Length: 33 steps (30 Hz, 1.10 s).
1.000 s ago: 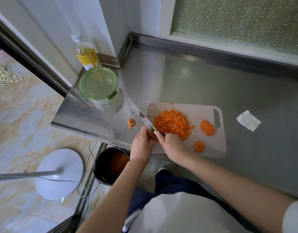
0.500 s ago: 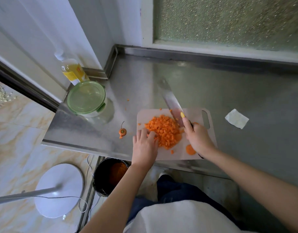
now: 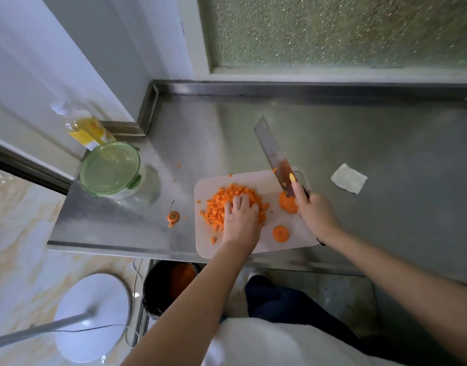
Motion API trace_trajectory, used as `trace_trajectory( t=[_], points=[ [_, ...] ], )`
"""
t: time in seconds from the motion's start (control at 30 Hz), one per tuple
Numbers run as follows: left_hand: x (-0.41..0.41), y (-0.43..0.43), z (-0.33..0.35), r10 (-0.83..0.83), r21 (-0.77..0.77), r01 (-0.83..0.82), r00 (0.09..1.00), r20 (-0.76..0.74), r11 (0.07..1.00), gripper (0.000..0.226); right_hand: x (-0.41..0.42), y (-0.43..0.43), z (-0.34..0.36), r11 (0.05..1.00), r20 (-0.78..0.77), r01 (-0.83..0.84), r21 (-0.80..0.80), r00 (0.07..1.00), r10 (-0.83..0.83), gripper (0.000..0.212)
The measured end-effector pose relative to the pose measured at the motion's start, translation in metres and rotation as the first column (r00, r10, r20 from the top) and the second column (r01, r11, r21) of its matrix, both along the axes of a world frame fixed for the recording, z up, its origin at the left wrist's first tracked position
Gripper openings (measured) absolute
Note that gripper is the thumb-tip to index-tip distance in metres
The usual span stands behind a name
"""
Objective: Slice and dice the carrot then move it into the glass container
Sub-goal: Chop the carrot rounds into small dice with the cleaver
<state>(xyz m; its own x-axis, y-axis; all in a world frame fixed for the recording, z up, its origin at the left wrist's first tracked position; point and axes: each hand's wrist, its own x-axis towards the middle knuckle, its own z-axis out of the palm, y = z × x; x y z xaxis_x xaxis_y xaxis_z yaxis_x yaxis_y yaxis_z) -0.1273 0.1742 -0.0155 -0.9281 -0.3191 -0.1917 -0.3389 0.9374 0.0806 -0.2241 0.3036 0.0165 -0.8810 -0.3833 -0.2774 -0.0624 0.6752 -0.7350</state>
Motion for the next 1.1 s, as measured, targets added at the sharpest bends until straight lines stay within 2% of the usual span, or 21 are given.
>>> trace_trajectory(
  t=[0.13,0.27,0.37,0.43,0.47,0.53,0.6,0.7,0.8,0.9,1.1],
  points=[
    [0.002,0.001,0.002,0.081,0.127,-0.073,0.995,-0.060,0.989,0.030,0.000,0.003,-0.001,1.000,0.009,0.005,0.000,1.000,-0.005,0.059],
    [0.011,0.003,0.001,0.189,0.200,-0.150,0.963,-0.194,0.968,0.019,0.000,0.003,-0.001,1.000,0.017,-0.010,-0.016,1.000,0.011,0.058],
    [0.018,-0.001,0.001,0.344,0.322,-0.236,0.876,-0.338,0.917,0.011,0.001,0.003,-0.001,1.000,0.021,-0.015,-0.023,1.000,0.016,0.059],
    [0.020,-0.005,0.006,0.391,0.431,-0.204,0.824,-0.409,0.879,0.006,0.001,0.003,-0.002,0.999,0.028,-0.008,-0.035,1.000,0.009,0.058],
    [0.020,-0.006,0.009,0.403,0.505,-0.172,0.825,-0.395,0.846,0.004,0.001,0.003,-0.001,0.999,0.030,-0.005,-0.038,1.000,0.006,0.058],
    [0.016,-0.002,0.016,0.380,0.646,-0.130,0.887,-0.263,0.752,0.011,0.000,0.003,-0.002,0.999,0.028,-0.001,-0.039,1.000,0.003,0.058],
    [0.010,0.007,0.020,0.279,0.688,-0.127,0.953,-0.114,0.715,0.022,0.000,0.005,-0.004,0.999,0.032,0.012,-0.037,0.999,-0.010,0.058],
    [-0.004,0.020,0.016,0.110,0.641,-0.097,0.994,0.020,0.761,0.033,-0.002,0.009,-0.007,0.998,0.046,0.044,-0.035,0.998,-0.043,0.058],
    [-0.014,0.025,0.008,0.040,0.554,-0.102,0.992,0.124,0.826,0.037,-0.004,0.014,-0.007,0.997,0.034,0.057,-0.042,0.998,-0.056,0.058],
    [-0.018,0.027,0.006,-0.008,0.502,-0.062,0.991,0.137,0.862,0.030,-0.004,0.018,-0.005,0.997,0.013,0.070,-0.041,0.998,-0.069,0.057],
    [-0.018,0.034,0.003,-0.040,0.413,-0.014,0.992,0.121,0.911,0.030,-0.004,0.023,-0.006,0.997,-0.003,0.071,-0.044,0.997,-0.071,0.057]
  ],
)
